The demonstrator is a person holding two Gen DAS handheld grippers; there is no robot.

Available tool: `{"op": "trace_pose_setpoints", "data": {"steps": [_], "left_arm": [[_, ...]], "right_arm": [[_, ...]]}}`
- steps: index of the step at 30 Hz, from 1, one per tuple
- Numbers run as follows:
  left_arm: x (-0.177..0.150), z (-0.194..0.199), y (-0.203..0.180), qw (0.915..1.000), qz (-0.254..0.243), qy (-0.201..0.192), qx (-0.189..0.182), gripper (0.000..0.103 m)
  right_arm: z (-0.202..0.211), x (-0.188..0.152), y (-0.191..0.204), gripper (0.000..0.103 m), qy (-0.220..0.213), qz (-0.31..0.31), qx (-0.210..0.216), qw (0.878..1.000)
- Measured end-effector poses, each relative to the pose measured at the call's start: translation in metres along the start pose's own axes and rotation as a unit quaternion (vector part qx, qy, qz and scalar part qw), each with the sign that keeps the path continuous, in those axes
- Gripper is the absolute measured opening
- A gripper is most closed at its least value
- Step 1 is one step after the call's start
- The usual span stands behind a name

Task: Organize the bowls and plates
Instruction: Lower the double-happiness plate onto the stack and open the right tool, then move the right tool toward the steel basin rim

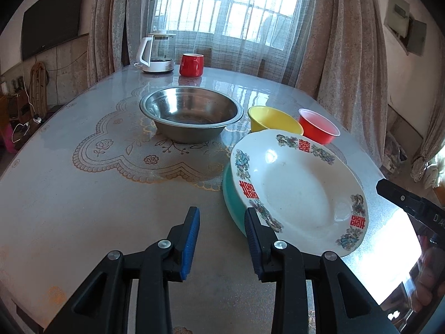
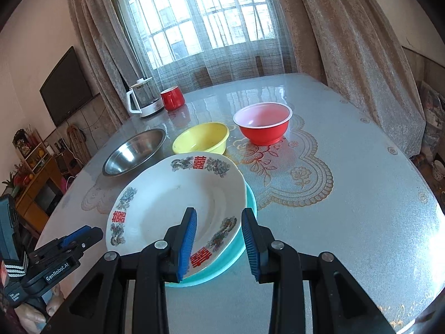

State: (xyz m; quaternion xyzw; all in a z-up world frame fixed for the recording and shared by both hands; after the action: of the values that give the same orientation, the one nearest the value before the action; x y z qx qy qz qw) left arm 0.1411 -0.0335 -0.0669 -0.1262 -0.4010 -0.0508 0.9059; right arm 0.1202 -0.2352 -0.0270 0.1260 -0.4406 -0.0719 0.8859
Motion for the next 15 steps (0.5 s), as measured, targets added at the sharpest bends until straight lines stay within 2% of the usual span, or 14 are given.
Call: {"op": "trace_pose_setpoints", "data": {"steps": [6, 15], "left_arm": [[-0.002, 0.012, 0.01, 0.9999, 0.009, -0.007, 0.012, 0.034], [-0.019, -0.002, 0.036, 0.9985, 0.039, 0.027, 0.025, 0.034]], "right_arm": [[0.0, 0.001, 0.049, 0.034, 0.009, 0.046, 0.051, 0.998], [-0.016, -0.027, 0.098, 0.034, 0.046, 0.09, 0.09, 0.991]]}}
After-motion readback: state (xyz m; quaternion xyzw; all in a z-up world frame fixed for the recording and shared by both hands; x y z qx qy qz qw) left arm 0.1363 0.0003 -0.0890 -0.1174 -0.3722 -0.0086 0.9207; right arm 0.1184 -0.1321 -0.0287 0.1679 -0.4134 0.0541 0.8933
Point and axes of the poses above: each gripper's, at about its wrist camera, not at the fingertips, and z roughly against the way its jaws point, y to its left, x to its top, the point moved 9 cm from there along -z, roughly the way its jaws point, and after that the axes turned 2 degrees about -y, right-handed, at the moved point
